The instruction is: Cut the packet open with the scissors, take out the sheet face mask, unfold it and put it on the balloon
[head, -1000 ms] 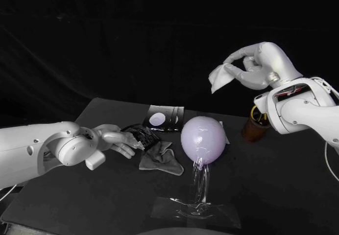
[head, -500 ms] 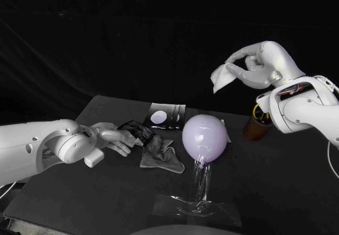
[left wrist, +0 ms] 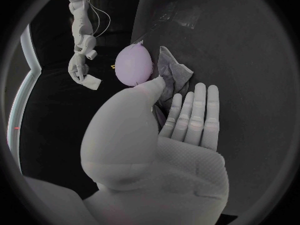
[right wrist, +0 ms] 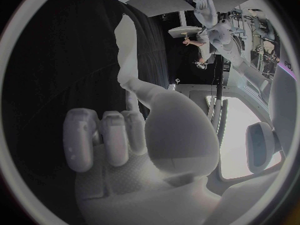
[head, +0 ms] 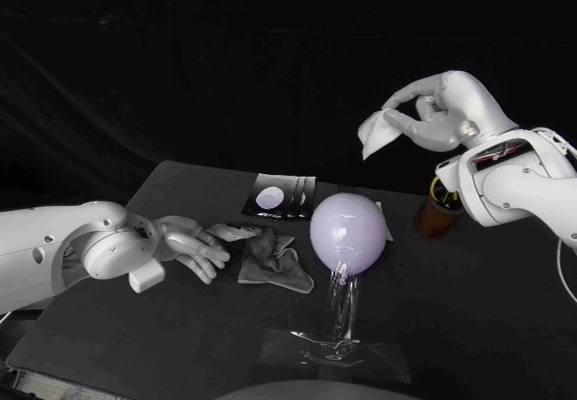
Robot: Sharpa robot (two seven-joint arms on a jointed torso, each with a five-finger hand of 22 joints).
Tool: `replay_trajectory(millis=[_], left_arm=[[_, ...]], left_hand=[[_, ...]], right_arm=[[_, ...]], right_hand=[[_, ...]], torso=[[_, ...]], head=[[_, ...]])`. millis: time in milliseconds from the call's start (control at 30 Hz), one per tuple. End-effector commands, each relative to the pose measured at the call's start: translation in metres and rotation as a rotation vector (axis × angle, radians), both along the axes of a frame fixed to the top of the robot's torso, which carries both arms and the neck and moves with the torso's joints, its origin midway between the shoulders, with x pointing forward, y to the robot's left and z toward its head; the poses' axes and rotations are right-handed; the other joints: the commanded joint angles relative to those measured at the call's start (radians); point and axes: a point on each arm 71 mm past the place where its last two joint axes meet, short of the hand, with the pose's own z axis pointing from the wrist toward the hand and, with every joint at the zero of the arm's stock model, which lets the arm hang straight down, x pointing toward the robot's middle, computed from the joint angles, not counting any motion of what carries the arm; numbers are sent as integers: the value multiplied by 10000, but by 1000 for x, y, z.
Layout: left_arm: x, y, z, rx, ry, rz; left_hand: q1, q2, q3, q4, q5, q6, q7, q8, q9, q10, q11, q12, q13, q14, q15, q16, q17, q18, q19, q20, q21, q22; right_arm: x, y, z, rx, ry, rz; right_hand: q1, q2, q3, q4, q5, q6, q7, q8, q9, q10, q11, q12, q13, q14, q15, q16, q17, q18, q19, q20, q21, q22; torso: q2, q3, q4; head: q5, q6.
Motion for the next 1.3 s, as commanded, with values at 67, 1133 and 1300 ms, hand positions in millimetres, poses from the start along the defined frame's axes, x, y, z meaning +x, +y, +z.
replay_trajectory(millis=[67,1133,1300], left_arm=[[-7,-8,3,-67,552,-1392],[-19,20,34,-427,2872,-6503],[-15,26,40,-773,2707,-6313]], left_hand=[[258,5,-116,259,-22,1,868,273,17,156,-31,118,5,46,-57,128,-35,119,219,-51,-112,-86],[478,113,1611,-527,-37,2411,-50,780,-614,2636,-952,395,38,1867,-983,1048,319,87,1477,-931,1084,402],[306,242,1674,-870,-43,2660,-71,541,-747,2807,-969,241,25,1923,-1016,1061,379,69,1283,-983,1495,654]], right_arm=[[0,1,-2,-126,107,94],[2,0,-8,-257,350,135],[1,1,-10,-320,457,220]], right_hand=[[93,-27,49,-27,49,39,-4,65,483,1005,-27,30,2554,1063,-59,34,2626,-157,597,-76,-14,2348],[96,-35,59,-37,49,11,7,80,499,998,-19,13,2543,1063,-54,34,2626,-155,592,-79,-24,2345],[96,-35,59,-37,49,11,7,80,499,998,-19,13,2543,1063,-54,34,2626,-155,592,-79,-24,2345]], torso=[[-4,10,1],[0,-6,11],[1,-4,10]], head=[[-28,9],[-271,92],[-252,117]])
